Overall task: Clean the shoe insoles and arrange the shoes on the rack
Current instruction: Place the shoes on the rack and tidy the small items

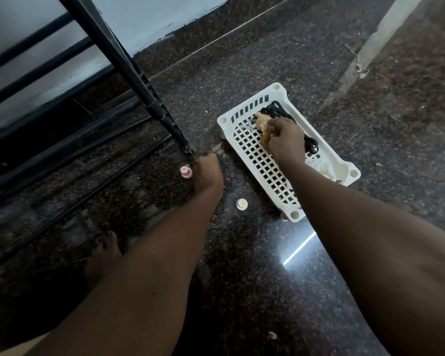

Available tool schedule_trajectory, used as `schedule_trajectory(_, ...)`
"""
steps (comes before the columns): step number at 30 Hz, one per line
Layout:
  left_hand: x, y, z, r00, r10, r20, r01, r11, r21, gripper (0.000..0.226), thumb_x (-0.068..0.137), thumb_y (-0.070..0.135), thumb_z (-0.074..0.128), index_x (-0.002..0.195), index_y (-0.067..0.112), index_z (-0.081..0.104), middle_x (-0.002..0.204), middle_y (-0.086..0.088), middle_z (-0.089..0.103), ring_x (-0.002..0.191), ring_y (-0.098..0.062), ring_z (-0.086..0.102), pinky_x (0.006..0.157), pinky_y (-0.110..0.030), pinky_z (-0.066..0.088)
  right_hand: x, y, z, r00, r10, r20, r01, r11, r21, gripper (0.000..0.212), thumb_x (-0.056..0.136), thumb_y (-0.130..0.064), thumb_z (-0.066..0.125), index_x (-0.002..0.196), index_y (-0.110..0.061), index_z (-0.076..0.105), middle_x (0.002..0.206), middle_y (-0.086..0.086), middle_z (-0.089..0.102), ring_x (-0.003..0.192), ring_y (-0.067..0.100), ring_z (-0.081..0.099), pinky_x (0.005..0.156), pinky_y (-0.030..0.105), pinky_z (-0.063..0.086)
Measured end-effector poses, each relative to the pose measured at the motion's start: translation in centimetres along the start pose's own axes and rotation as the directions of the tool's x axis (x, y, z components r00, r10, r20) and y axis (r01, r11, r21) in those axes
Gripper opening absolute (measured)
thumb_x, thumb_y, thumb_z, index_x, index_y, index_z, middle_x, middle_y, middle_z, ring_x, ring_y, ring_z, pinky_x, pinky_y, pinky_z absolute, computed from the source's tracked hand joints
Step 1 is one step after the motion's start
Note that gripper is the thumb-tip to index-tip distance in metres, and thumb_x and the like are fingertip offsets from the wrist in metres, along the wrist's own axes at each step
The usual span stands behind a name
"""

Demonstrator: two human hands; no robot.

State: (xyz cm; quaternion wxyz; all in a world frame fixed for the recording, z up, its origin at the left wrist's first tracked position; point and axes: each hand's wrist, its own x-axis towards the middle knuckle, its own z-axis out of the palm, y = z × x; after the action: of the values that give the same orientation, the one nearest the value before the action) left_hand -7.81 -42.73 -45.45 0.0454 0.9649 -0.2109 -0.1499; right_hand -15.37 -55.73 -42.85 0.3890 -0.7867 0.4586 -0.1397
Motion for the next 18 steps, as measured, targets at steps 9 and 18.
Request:
schedule_trajectory(9,0.3,0.8,-1.8,0.956,-0.293,0.022,0.206,0.617,-0.759,0.024,0.088,0.003,0.056,0.109,0.004,0.068,0.101,-0.014,0.07,0.093,-0.028,0.067,0.079,-0.035,0.053,0.0,0.4,-0.1,0.998,-0.055,-0.004,0.054,0.997,-0.046,0.036,0.083,-0.001,0.045,0.109,-0.005,0.069,0.116,0.013,0.062,0.103,0.032,0.056,0.082,0.042,0.053)
schedule_trajectory(18,0.7,6.5,-4.5,0.936,-0.14,0.323,0.343,0.15,-0.927,0.027,0.089,-0.009,0.053,0.113,0.002,0.058,0.11,-0.018,0.061,0.092,-0.025,0.063,0.071,-0.026,0.057,0.1,0.4,-0.5,0.993,0.045,-0.113,-0.059,0.991,-0.118,0.031,0.083,-0.008,0.057,0.109,-0.017,0.071,0.115,0.007,0.056,0.103,0.027,0.054,0.089,0.039,0.047)
